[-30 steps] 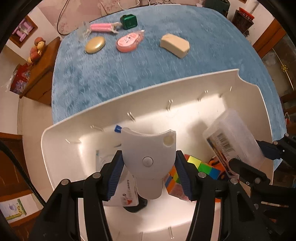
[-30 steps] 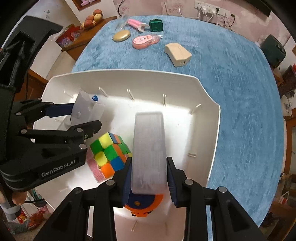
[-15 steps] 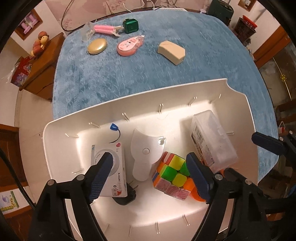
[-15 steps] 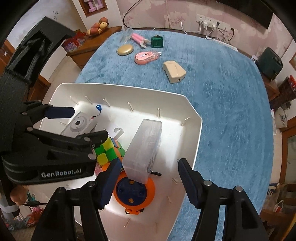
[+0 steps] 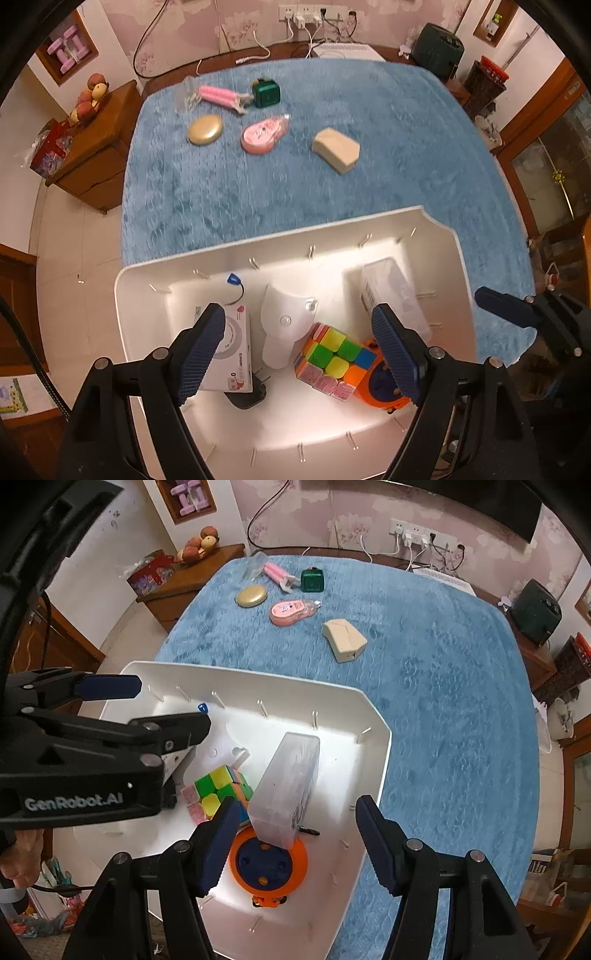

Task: Organize rigid objects
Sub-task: 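Lower the clear box and white device into the tray and open both tools, then grasp the beige wedge block with the right tool while the left tool grasps the pink tape dispenser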

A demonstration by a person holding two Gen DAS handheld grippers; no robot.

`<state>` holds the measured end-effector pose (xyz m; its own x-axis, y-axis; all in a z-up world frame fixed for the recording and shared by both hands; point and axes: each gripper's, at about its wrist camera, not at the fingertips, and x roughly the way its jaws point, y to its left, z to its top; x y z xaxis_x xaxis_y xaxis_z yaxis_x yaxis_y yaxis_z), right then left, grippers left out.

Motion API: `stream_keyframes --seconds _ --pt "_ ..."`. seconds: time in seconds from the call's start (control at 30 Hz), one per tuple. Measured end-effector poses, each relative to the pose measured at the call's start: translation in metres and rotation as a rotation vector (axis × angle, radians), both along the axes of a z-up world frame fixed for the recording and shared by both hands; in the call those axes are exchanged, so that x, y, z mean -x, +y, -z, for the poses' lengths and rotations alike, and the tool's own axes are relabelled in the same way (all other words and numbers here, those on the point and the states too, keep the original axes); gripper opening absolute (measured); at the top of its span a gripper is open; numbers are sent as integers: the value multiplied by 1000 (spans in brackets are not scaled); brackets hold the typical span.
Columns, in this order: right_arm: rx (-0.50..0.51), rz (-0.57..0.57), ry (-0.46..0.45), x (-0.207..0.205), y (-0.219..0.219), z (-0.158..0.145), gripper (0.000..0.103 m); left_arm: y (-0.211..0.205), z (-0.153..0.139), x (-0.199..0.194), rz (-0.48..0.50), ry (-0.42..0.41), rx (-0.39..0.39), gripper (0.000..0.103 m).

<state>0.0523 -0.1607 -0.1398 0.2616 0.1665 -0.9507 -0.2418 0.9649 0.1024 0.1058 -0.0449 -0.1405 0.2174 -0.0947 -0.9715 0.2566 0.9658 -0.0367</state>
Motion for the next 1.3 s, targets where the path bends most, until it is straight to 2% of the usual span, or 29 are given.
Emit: stream_keyframes --seconds 0.47,0.67,0.8,0.93,1.1,1.3 --pt "-37 22 -56 -21 -1 -24 66 18 -42 -32 -35 -113 20 84" --pt "-10 61 -92 -50 -6 -29 66 38 -50 -61 -68 -148 16 84" --pt "15 107 -102 -77 -13 -22 66 41 -38 -85 -30 -147 -22 84" --pt "9 149 -89 -108 -22 -7 66 34 -13 -112 36 -115 -68 84" --pt "-9 159 -46 -146 -28 25 66 22 22 -146 94 -60 -119 84" --pt "1 149 6 -181 -30 63 66 11 63 -180 139 9 -134 84"
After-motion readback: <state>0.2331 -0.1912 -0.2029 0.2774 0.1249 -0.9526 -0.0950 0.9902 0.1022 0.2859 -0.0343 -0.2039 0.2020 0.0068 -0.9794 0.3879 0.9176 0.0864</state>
